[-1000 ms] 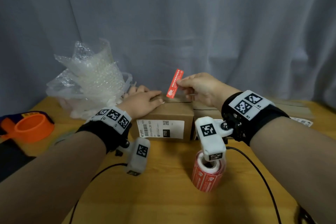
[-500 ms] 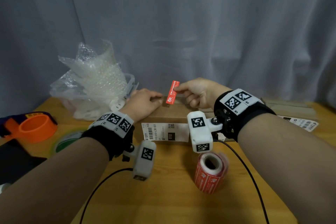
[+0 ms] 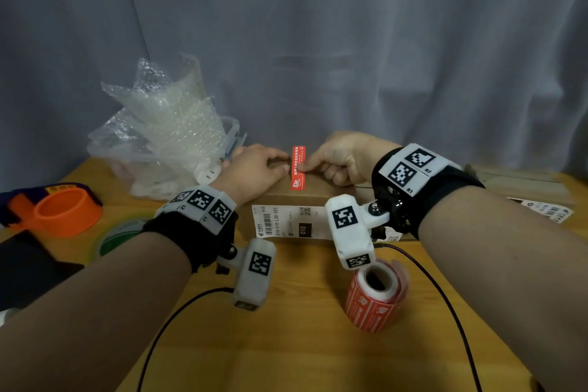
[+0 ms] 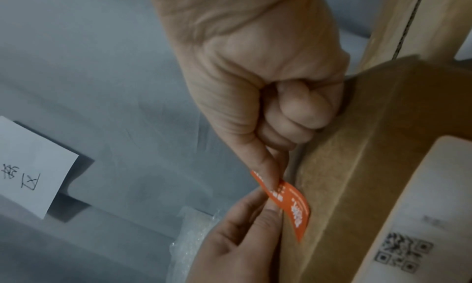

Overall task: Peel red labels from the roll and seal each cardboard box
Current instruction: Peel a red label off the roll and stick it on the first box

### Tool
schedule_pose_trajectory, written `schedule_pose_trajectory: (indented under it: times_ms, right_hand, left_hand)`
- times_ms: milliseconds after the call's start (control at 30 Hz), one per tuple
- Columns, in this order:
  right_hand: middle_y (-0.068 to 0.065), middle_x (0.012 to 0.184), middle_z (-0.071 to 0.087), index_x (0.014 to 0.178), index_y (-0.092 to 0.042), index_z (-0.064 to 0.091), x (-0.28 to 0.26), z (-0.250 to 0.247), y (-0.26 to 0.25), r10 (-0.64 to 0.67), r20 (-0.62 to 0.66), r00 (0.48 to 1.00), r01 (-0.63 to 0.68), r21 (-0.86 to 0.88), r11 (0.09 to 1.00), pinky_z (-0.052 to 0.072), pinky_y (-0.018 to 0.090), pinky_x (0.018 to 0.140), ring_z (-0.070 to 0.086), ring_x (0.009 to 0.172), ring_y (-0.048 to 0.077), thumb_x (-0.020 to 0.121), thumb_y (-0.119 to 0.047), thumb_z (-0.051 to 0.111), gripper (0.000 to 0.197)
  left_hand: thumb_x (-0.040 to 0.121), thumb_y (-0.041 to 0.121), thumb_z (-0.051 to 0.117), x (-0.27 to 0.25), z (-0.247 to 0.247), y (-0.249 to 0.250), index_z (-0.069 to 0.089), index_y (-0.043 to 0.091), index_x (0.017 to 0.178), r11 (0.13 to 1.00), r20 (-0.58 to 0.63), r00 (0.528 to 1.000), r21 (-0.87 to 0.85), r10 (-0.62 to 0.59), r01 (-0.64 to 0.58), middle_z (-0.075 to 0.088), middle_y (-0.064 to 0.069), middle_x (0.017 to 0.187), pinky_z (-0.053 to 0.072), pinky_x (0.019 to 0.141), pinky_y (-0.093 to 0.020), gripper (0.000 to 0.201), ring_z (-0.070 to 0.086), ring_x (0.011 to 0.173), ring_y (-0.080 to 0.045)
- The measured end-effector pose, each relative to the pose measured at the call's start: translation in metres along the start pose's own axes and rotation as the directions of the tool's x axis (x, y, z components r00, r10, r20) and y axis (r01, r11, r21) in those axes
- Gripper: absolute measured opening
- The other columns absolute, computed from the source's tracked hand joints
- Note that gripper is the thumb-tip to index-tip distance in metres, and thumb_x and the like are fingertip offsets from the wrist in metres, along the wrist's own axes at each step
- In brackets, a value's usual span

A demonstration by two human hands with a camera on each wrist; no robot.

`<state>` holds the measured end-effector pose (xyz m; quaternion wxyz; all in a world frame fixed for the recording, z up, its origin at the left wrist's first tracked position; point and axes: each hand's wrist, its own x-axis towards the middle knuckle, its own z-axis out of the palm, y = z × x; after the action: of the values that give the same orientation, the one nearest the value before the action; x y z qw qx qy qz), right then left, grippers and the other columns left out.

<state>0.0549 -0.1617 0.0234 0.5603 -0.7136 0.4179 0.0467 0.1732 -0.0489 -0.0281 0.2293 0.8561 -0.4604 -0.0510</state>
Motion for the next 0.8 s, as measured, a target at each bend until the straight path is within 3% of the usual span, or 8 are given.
schedule_pose_trajectory:
  times_ms: [133, 233, 300, 400, 500, 567, 700, 800]
  right_hand:
    - [-0.006, 0.028, 0.029, 0.055, -0.015, 0.039, 0.001, 0.002, 0.000, -0.039, -0.067, 0.997, 0.036, -0.051, 0.998, 0.017, 0.008, 0.029, 0.021, 0.021, 0.005, 0.081, -0.006, 0.068, 0.041]
    - [-0.001, 0.041, 0.034, 0.059, -0.012, 0.046, -0.001, 0.005, 0.002, -0.087, -0.128, 0.988, 0.071, -0.123, 0.990, 0.020, 0.012, 0.032, 0.026, 0.032, 0.008, 0.077, -0.008, 0.072, 0.032]
    - [0.002, 0.052, 0.036, 0.078, -0.006, 0.062, -0.006, 0.009, 0.001, -0.130, -0.163, 0.978, 0.094, -0.213, 0.973, 0.023, 0.016, 0.037, 0.028, 0.040, 0.011, 0.076, -0.014, 0.075, 0.016]
    - [0.003, 0.054, 0.037, 0.109, 0.001, 0.065, -0.009, 0.012, 0.003, -0.219, -0.191, 0.957, 0.152, -0.310, 0.938, 0.024, 0.016, 0.035, 0.030, 0.040, 0.012, 0.076, -0.017, 0.075, 0.039]
    - [0.001, 0.055, 0.043, 0.101, -0.001, 0.067, -0.014, 0.013, 0.005, -0.328, -0.195, 0.924, 0.226, -0.411, 0.883, 0.022, 0.010, 0.024, 0.039, 0.035, 0.009, 0.079, -0.014, 0.073, 0.027]
    - [-0.002, 0.058, 0.047, 0.092, -0.010, 0.067, -0.016, 0.014, 0.004, -0.390, -0.166, 0.906, 0.253, -0.528, 0.811, 0.026, 0.010, 0.024, 0.042, 0.044, 0.007, 0.080, -0.018, 0.072, 0.015]
    - [-0.003, 0.076, 0.058, 0.092, -0.014, 0.069, -0.014, 0.010, 0.005, -0.506, -0.113, 0.855, 0.325, -0.642, 0.694, 0.039, 0.014, 0.051, 0.054, 0.071, 0.012, 0.078, -0.021, 0.073, 0.016]
    - [-0.005, 0.076, 0.058, 0.092, -0.012, 0.070, -0.011, 0.006, 0.009, -0.556, -0.108, 0.824, 0.388, -0.608, 0.693, 0.040, 0.015, 0.060, 0.055, 0.079, 0.012, 0.078, -0.020, 0.073, 0.017]
  left_hand:
    - [0.088, 0.050, 0.049, -0.001, -0.001, 0.001, 0.053, 0.042, 0.127, 1.000, 0.008, 1.000, -0.007, -0.006, 0.006, 0.051, -0.002, 0.133, 0.027, 0.110, -0.051, 0.039, 0.034, 0.131, -0.028]
    - [0.089, 0.051, 0.046, -0.003, -0.002, 0.003, 0.052, 0.044, 0.127, 1.000, 0.008, 1.000, 0.014, -0.016, 0.016, 0.050, -0.001, 0.135, 0.025, 0.111, -0.050, 0.039, 0.032, 0.132, -0.027]
    - [0.088, 0.054, 0.042, -0.005, -0.003, 0.004, 0.051, 0.047, 0.127, 1.000, 0.022, 1.000, 0.016, -0.018, 0.017, 0.049, 0.002, 0.136, 0.023, 0.111, -0.051, 0.040, 0.031, 0.133, -0.026]
    - [0.087, 0.058, 0.039, -0.006, -0.006, 0.006, 0.049, 0.049, 0.127, 0.999, 0.065, 0.997, 0.020, -0.035, 0.033, 0.045, 0.004, 0.141, 0.020, 0.110, -0.050, 0.042, 0.028, 0.135, -0.025]
    - [0.085, 0.062, 0.041, -0.008, -0.009, 0.009, 0.045, 0.048, 0.131, 0.997, 0.100, 0.995, 0.075, -0.022, 0.015, 0.041, 0.002, 0.144, 0.019, 0.106, -0.050, 0.049, 0.026, 0.136, -0.026]
    - [0.083, 0.067, 0.042, -0.011, -0.010, 0.011, 0.041, 0.045, 0.134, 0.993, 0.117, 0.993, 0.120, -0.014, 0.000, 0.039, 0.001, 0.145, 0.019, 0.107, -0.048, 0.056, 0.025, 0.137, -0.026]
    - [0.080, 0.070, 0.042, -0.014, -0.008, 0.012, 0.040, 0.040, 0.135, 0.983, 0.108, 0.994, 0.179, 0.010, -0.029, 0.040, 0.000, 0.142, 0.021, 0.105, -0.046, 0.062, 0.027, 0.135, -0.025]
    - [0.081, 0.069, 0.042, -0.015, -0.008, 0.011, 0.038, 0.039, 0.136, 0.985, 0.112, 0.994, 0.171, 0.015, -0.035, 0.039, 0.000, 0.141, 0.020, 0.105, -0.045, 0.062, 0.027, 0.135, -0.023]
